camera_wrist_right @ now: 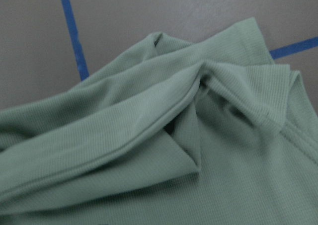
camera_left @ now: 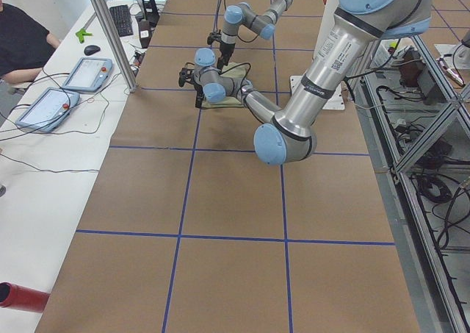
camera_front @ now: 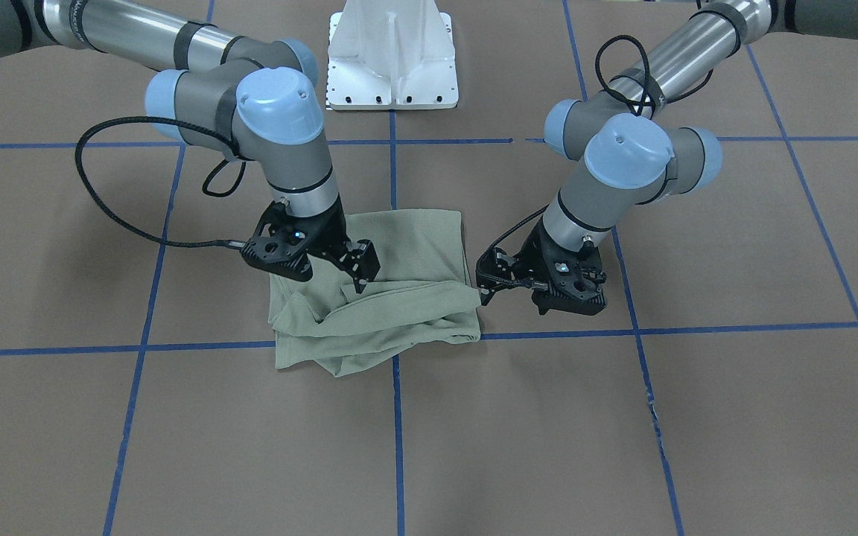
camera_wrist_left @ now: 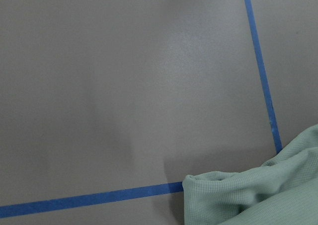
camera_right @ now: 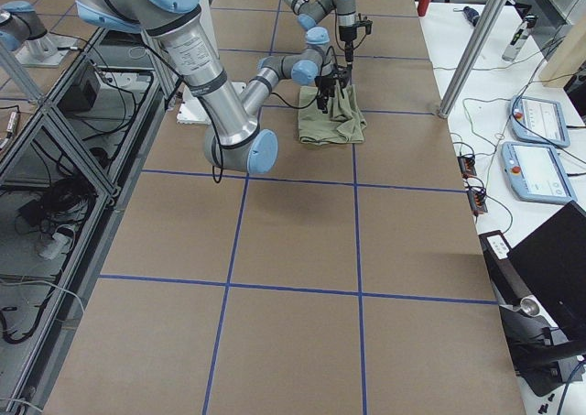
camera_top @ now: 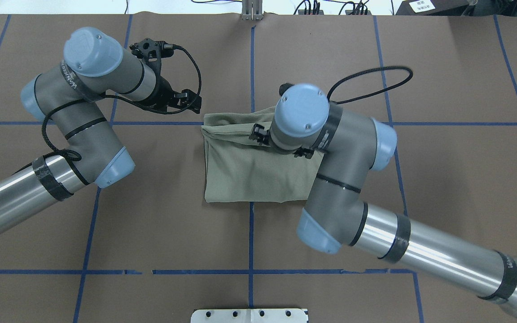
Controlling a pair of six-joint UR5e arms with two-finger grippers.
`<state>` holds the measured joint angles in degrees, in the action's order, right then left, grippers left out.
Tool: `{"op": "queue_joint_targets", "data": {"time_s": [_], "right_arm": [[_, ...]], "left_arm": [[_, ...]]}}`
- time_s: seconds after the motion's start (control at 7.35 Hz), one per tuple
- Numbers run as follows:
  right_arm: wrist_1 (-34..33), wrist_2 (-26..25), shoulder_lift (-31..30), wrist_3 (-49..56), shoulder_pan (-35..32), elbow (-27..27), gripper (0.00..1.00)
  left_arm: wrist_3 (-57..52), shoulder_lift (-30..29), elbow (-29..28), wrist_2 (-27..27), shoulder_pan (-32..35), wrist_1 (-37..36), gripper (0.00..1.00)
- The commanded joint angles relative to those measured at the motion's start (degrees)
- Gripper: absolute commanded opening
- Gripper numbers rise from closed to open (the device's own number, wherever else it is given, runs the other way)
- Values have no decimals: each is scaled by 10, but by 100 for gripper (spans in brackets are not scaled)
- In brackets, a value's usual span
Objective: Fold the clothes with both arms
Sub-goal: 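Press the folded shirt's top with the right gripper while the left hovers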
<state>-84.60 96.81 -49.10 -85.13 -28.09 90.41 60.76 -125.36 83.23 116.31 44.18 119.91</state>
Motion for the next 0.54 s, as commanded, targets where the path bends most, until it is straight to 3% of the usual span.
{"op": "queue_joint_targets", "data": {"time_s": [0.0,0.41], "right_arm": [[-2,-64,2,80,36,-41,100],[1,-65,16,141,-17,-98,100]], "left_arm": [[4,3,0,1,0,15,100],[5,4,4,1,0,16,100]]}}
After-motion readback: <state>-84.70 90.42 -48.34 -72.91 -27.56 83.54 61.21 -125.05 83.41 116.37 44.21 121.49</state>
